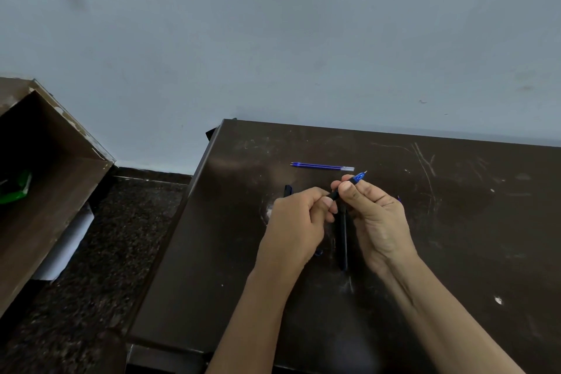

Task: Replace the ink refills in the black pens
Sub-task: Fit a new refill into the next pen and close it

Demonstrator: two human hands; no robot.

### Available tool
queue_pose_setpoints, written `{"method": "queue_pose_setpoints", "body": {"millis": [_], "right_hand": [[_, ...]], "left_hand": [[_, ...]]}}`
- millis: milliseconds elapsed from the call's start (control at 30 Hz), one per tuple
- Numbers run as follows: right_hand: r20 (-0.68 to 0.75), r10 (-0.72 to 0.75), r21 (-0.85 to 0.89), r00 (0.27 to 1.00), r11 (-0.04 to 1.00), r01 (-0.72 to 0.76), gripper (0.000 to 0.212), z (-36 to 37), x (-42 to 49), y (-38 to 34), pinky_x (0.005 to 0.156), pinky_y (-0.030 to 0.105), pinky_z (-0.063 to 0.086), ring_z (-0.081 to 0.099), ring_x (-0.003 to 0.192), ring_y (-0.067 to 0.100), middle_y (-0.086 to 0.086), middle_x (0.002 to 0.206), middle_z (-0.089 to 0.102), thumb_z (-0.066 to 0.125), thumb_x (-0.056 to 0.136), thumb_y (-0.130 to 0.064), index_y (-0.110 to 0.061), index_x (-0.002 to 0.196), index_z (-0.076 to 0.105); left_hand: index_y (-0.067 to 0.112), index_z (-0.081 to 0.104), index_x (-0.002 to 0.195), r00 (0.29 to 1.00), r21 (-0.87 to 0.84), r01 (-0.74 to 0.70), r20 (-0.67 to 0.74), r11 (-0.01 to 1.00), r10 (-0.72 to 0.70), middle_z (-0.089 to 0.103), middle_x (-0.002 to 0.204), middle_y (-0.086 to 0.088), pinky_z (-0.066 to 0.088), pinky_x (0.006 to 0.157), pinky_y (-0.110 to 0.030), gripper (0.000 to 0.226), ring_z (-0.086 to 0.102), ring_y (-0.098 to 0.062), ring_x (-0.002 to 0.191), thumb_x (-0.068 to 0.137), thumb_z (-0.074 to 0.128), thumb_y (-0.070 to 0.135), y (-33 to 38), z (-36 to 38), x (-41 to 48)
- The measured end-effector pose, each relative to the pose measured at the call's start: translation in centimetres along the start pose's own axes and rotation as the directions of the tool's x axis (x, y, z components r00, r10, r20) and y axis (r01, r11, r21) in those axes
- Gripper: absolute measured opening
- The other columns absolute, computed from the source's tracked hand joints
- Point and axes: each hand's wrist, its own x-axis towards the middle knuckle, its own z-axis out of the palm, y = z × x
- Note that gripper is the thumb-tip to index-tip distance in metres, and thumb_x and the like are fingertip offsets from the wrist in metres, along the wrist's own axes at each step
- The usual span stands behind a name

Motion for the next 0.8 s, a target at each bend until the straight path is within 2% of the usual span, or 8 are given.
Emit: {"method": "queue_pose_setpoints", "body": {"millis": [133,233,267,333,400,500,667,800], "right_hand": [[-0.054,0.011,0.044,0.998,0.999,-0.008,0.012,1.0,-0.2,0.5,0.07,0.03,0.06,0.07,0.073,0.017,0.009,0.082,0.074,0.07,0.067,-0.013,-0.009,0.078,0.075],[-0.053,-0.03,-0.274,0.998,0.962,0.015,0.015,0.9,-0.1,0.8,0.081,0.031,0.056,0.071,0.083,0.014,0.005,0.089,0.075,0.067,0.08,-0.008,-0.011,0.094,0.072],[-0.035,-0.079,-0.51,0.996,0.858,0.05,0.018,0.6,0.1,1.2,0.083,0.028,0.055,0.07,0.084,0.01,0.0,0.089,0.075,0.067,0.082,-0.009,-0.016,0.098,0.071],[0.092,-0.093,-0.893,0.991,0.432,0.123,0.022,0.2,0.3,2.1,0.085,0.026,0.053,0.065,0.087,0.003,-0.008,0.095,0.071,0.068,0.082,-0.016,-0.027,0.101,0.068],[0.193,0.009,-0.981,0.981,0.034,0.192,0.028,0.1,0.2,3.2,0.09,0.029,0.049,0.057,0.102,0.008,-0.008,0.108,0.065,0.067,0.083,-0.027,-0.03,0.111,0.062],[0.276,0.074,-0.932,0.958,-0.221,0.285,0.037,0.2,-0.4,4.5,0.093,0.03,0.042,0.048,0.112,0.016,-0.004,0.118,0.059,0.062,0.086,-0.035,-0.028,0.122,0.055],[0.324,0.047,-0.906,0.945,-0.272,0.325,0.03,0.2,-0.5,5.1,0.095,0.029,0.039,0.049,0.112,0.017,-0.002,0.12,0.057,0.053,0.092,-0.03,-0.024,0.121,0.055],[0.286,-0.138,-0.958,0.948,-0.039,0.283,0.018,-1.1,0.5,3.7,0.087,0.034,0.048,0.057,0.097,0.016,-0.002,0.103,0.062,0.057,0.089,-0.025,-0.025,0.106,0.063]], "left_hand": [[0.014,0.063,0.107,0.996,0.146,-0.003,-0.085,0.989,0.016,0.068,0.091,0.001,0.043,0.073,-0.013,0.022,0.061,-0.006,0.081,0.097,0.045,0.022,-0.4,0.6,0.2],[0.016,0.063,0.11,0.973,0.126,0.048,-0.229,0.991,-0.018,0.069,0.093,0.003,0.044,0.066,-0.012,0.022,0.061,-0.004,0.078,0.096,0.046,0.022,-0.7,0.3,0.2],[0.016,0.063,0.107,0.964,0.126,0.067,-0.264,0.99,-0.032,0.069,0.091,0.004,0.041,0.062,-0.01,0.021,0.058,-0.001,0.074,0.096,0.047,0.022,-0.9,0.0,0.3],[0.017,0.062,0.103,0.944,0.174,0.087,-0.329,0.981,-0.025,0.065,0.086,0.007,0.036,0.057,-0.01,0.018,0.05,0.002,0.068,0.096,0.047,0.023,-1.4,-0.6,0.4],[0.018,0.062,0.101,0.927,0.212,0.086,-0.376,0.974,0.0,0.06,0.083,0.009,0.037,0.062,-0.012,0.016,0.046,0.002,0.067,0.096,0.048,0.024,-1.6,-0.9,0.4],[0.019,0.062,0.101,0.931,0.191,0.105,-0.365,0.976,-0.028,0.061,0.086,0.009,0.05,0.078,-0.031,0.013,0.053,-0.002,0.074,0.095,0.05,0.024,-1.4,-0.7,0.4],[0.023,0.064,0.102,0.942,0.177,0.11,-0.334,0.978,-0.045,0.067,0.089,0.01,0.05,0.087,-0.039,0.013,0.06,-0.005,0.084,0.093,0.056,0.023,-1.4,-0.7,0.3],[0.03,0.064,0.105,0.942,0.254,0.148,-0.33,0.956,-0.058,0.068,0.093,0.013,0.043,0.093,-0.032,0.015,0.061,-0.003,0.09,0.093,0.056,0.026,-1.6,-0.9,0.1]]}}
